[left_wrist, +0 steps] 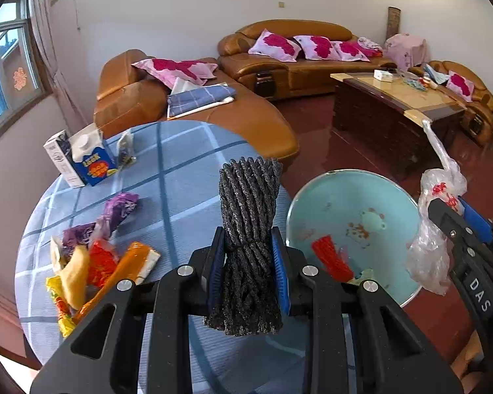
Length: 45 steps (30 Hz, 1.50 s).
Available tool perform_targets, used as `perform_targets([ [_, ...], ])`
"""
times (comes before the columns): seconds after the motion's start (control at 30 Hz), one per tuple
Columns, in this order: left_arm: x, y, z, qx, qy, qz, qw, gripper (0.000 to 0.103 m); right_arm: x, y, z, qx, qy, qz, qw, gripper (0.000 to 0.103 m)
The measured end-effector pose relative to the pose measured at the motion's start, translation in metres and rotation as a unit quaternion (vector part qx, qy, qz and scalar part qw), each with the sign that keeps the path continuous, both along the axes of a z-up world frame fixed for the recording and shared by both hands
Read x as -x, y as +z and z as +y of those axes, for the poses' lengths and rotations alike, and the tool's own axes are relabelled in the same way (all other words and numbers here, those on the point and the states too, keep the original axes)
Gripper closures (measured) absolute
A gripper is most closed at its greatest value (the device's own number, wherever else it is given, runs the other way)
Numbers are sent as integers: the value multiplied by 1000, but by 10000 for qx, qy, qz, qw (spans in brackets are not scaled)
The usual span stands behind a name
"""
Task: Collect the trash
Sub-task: 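Drop the black rope into the teal bucket with the left tool while the right tool drops the clear bag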
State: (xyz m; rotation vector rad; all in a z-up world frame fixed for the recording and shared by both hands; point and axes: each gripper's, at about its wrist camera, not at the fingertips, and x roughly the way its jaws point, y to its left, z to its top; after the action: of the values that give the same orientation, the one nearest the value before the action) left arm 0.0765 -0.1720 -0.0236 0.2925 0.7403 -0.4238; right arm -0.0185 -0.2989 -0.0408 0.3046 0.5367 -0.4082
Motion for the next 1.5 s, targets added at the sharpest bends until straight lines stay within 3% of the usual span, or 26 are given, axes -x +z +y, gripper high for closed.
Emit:
perform_targets([
  [0.97,-21,-66,-90,-245,-680,839,9938,73,-14,-49,-48,-443,-482,568,9962,67],
  [1.17,-20,-64,-86,-177,-646,787,9946,43,-15,-49,-48,-453,-487,585,9961,67],
  [1.5,-24,-45,-57,-148,-313,486,9982,30,-15,-52,-48,-448,-452,577,9963,66],
])
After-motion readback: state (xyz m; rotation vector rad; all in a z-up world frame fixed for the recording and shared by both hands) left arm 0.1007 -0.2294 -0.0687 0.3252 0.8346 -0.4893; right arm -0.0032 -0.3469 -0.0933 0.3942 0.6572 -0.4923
